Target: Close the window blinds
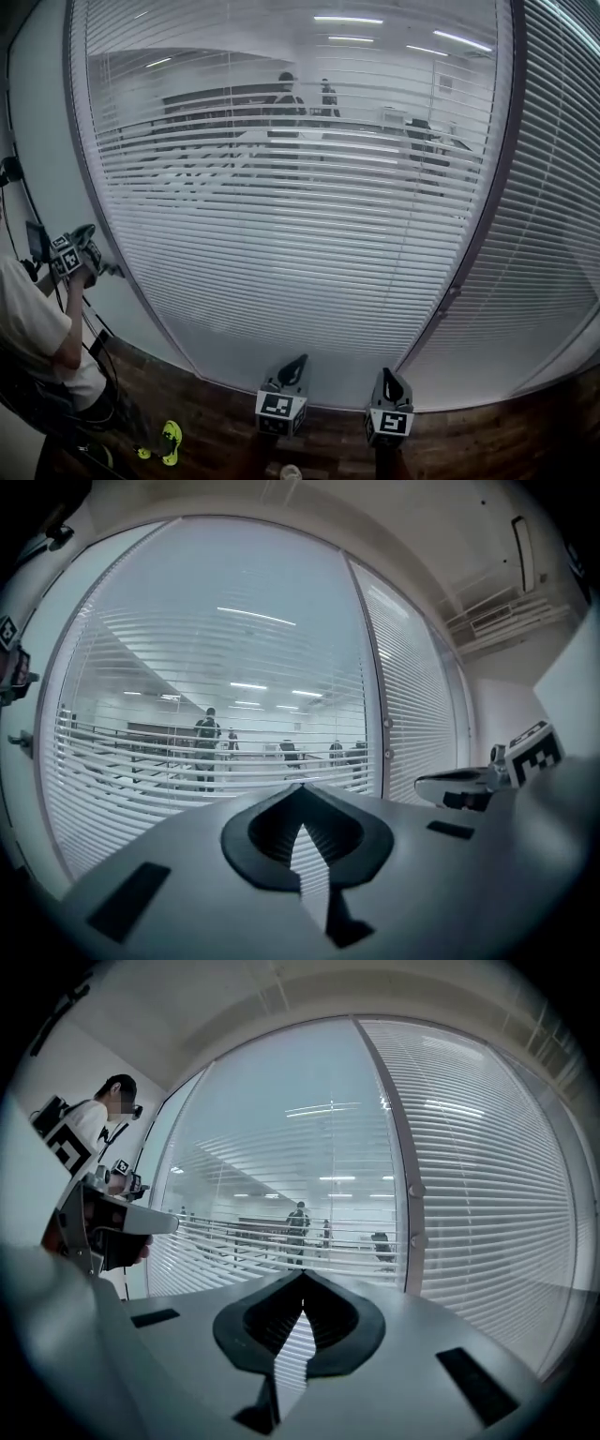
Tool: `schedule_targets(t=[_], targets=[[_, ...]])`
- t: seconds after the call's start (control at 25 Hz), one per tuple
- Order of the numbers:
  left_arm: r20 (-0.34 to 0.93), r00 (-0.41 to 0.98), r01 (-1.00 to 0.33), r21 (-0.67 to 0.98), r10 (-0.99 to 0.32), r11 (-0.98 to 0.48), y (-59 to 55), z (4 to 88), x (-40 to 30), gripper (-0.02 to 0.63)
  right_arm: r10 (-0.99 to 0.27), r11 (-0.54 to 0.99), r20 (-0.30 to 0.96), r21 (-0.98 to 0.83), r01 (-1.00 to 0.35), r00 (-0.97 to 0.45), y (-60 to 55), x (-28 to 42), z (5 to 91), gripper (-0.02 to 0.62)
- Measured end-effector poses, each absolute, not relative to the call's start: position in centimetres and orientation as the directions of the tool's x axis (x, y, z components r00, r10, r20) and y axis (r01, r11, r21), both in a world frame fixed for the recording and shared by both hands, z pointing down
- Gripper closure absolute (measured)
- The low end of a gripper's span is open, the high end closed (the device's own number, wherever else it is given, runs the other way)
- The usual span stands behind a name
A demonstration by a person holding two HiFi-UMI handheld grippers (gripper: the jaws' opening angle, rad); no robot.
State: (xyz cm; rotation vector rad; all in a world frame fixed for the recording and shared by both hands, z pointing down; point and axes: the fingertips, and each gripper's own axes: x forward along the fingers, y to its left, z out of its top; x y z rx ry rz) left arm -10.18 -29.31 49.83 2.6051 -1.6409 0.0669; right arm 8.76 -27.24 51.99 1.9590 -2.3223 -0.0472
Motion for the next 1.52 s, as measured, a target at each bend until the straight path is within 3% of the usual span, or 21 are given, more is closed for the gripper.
schedule_targets(t=[0.28, 0.72, 1.16, 1.52], targets=[[0.084, 0.474, -0.88, 0.022, -0.877, -0.474, -33.1, 51.3, -12.0, 0.606, -0.989, 0.138, 0.056, 0.081, -0.987, -0.134, -30.9, 6.5, 53.9, 0.592], [0.064, 0.519, -0.855, 0.025, -0.852, -0.519, -35.7, 51.3, -10.1, 0.606, -0.995, 0.095, 0.049, 0.1, -0.991, -0.09, -33.0, 8.7, 53.2, 0.592], [0.048, 0.483, -0.876, 0.033, -0.874, -0.482, -38.6, 50.3, -6.9, 0.606, -0.994, 0.109, 0.035, 0.114, -0.987, -0.106, -36.1, 13.1, 52.0, 0.592], [0.065, 0.505, -0.863, 0.048, -0.86, -0.503, -39.4, 51.2, -3.7, 0.606, -1.0, 0.019, 0.005, 0.101, -0.995, -0.019, -38.5, 18.4, 49.2, 0.592]])
